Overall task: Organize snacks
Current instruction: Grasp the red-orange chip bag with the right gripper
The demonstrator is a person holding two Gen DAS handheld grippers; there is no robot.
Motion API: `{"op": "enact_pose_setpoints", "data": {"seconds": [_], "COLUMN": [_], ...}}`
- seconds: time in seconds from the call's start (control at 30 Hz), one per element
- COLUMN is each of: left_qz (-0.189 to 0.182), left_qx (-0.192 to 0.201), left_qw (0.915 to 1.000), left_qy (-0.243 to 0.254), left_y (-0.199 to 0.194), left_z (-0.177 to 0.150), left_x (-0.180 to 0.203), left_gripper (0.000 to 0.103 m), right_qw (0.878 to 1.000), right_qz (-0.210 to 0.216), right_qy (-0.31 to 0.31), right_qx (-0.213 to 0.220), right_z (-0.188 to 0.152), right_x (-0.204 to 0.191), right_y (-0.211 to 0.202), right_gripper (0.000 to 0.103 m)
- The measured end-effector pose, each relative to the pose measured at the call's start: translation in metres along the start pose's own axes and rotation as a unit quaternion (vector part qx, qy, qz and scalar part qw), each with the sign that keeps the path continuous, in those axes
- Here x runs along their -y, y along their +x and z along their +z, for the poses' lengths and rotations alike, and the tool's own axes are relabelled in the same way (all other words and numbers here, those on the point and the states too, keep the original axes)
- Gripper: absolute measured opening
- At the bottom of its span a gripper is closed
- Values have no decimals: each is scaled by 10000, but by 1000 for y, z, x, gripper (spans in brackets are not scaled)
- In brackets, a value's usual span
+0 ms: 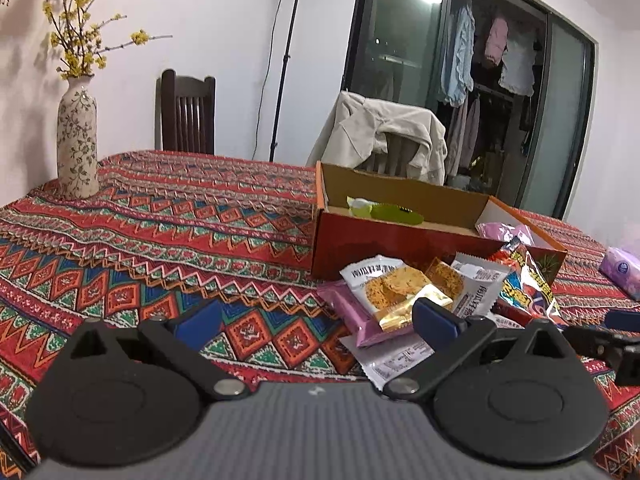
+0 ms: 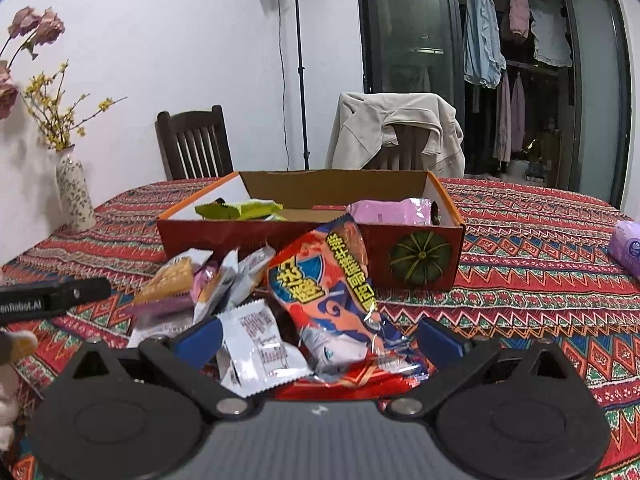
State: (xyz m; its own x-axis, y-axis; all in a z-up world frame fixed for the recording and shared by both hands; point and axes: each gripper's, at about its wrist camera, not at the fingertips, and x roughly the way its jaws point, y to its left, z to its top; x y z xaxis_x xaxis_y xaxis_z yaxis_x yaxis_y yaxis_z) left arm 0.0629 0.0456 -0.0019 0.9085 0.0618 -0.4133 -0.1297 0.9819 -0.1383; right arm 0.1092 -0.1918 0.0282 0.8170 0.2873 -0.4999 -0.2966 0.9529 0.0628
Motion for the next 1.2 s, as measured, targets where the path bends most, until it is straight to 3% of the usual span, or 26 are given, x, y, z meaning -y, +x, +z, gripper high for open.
{"op": "enact_pose_setpoints", "data": {"seconds": [0.53,0.77,1.0,1.2], "left_qz": [23,26,34,50], "left_qx": [17,-24,-77,-104], "left_qw": [9997,9994,9994,9994], "left_qy": [-241,-339,-342,-319], "left_y": [1,3,5,6], "left_z": [-5,-5,-6,-7], "left_x": [-8,-11,-11,-10], "left_gripper": [103,103,103,103], "right_qw": [9996,9975,9966,9972], "right_qz": [-207,-375,-52,284], "right_qy": [-196,-547,-509,-310], "right_qx": [-34,-254,-653,-621], "right_z": [-3,16,21,16], "right_x": [-4,0,11,15], "right_y": [3,31,66,72], "right_gripper": [102,93,85,76]}}
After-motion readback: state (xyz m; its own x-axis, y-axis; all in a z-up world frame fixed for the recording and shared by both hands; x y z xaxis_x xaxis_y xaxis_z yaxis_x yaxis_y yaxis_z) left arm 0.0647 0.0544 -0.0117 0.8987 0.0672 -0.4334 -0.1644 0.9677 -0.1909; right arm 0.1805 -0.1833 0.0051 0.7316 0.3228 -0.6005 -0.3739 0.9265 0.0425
